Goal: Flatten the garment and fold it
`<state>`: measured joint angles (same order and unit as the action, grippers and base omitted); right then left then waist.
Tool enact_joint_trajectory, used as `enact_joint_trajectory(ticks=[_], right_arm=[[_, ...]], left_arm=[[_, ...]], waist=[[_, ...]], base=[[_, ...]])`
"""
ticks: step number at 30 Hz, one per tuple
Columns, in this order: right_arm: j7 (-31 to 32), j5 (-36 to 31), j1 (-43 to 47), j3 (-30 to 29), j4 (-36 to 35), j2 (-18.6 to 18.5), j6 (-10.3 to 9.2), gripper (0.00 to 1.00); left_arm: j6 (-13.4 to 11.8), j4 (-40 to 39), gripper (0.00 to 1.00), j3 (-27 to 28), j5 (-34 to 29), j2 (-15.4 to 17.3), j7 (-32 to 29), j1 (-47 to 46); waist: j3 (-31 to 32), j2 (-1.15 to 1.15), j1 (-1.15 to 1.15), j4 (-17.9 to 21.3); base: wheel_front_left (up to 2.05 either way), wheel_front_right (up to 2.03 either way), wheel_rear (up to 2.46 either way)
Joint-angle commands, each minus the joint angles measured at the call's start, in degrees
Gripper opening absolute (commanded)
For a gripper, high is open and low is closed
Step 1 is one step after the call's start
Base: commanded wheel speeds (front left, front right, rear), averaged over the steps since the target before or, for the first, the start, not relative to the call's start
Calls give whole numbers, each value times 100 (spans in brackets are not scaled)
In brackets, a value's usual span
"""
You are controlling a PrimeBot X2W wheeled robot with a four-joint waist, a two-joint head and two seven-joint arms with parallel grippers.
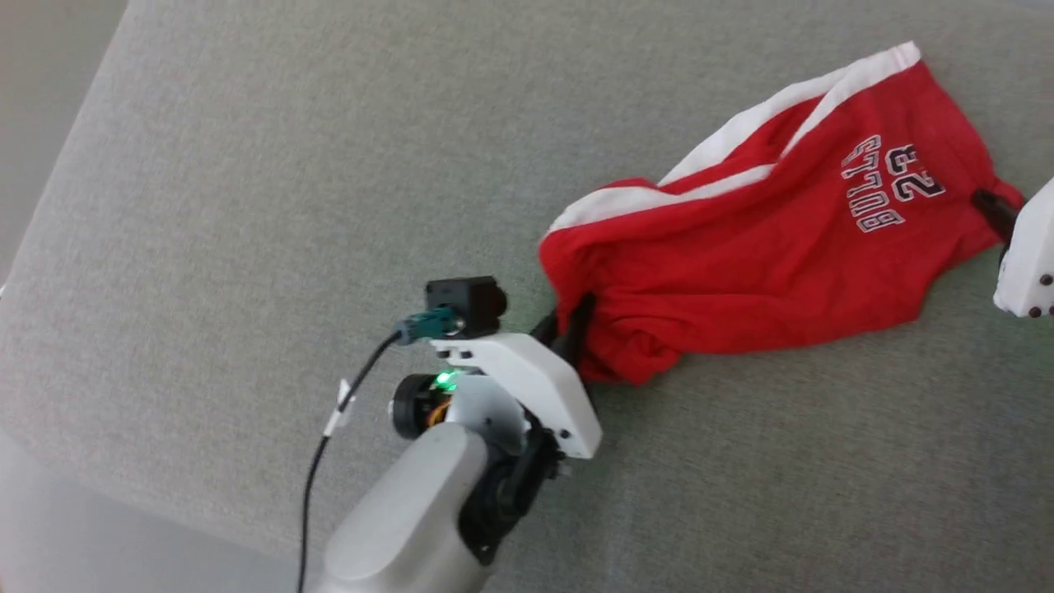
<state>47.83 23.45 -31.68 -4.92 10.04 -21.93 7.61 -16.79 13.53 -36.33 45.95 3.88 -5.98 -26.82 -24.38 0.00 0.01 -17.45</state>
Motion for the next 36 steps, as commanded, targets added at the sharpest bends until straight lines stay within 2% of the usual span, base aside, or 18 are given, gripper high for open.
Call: enact_joint_trajectory(ticks=[1, 6, 12, 18, 22, 31, 36], right_arm=[[-80, 61, 110, -50, -8, 29, -12, 0], [-352, 331, 694, -266, -351, 277, -12, 0], [-519, 521, 1719, -652, -1152, 688, -12, 0], [-599, 618, 2860, -906, -2037, 1378, -12, 0], [-651, 616, 3529, -955, -2480, 1682, -12, 0], [-849, 725, 4339, -1027, -2861, 1897, -12, 0], [-1056, 961, 4478, -899, -2731, 1903, -12, 0]], left_arm=[[-65, 45, 0, 51, 37, 103, -12, 144], [-37, -162, 0, 18, 141, 339, -280, 351], [-2, -563, 0, -107, 231, 713, -701, 655], [-77, -1128, 0, -52, 398, 1072, -920, 1117], [-180, -1468, 0, 25, 459, 1386, -987, 1504], [-320, -2052, 0, 109, 592, 1834, -1133, 2104], [-352, -2128, 0, 178, 623, 1947, -1123, 2217]], waist=[[295, 0, -1, 260], [664, 0, -1, 575], [925, 0, -1, 976], [1095, 0, -1, 1413], [1184, 0, -1, 1671], [1270, 0, -1, 2035], [1264, 0, -1, 2124]], base=[[0, 0, 0], [0, 0, 0], [0, 0, 0], [0, 0, 0], [0, 0, 0], [0, 0, 0], [0, 0, 0]])
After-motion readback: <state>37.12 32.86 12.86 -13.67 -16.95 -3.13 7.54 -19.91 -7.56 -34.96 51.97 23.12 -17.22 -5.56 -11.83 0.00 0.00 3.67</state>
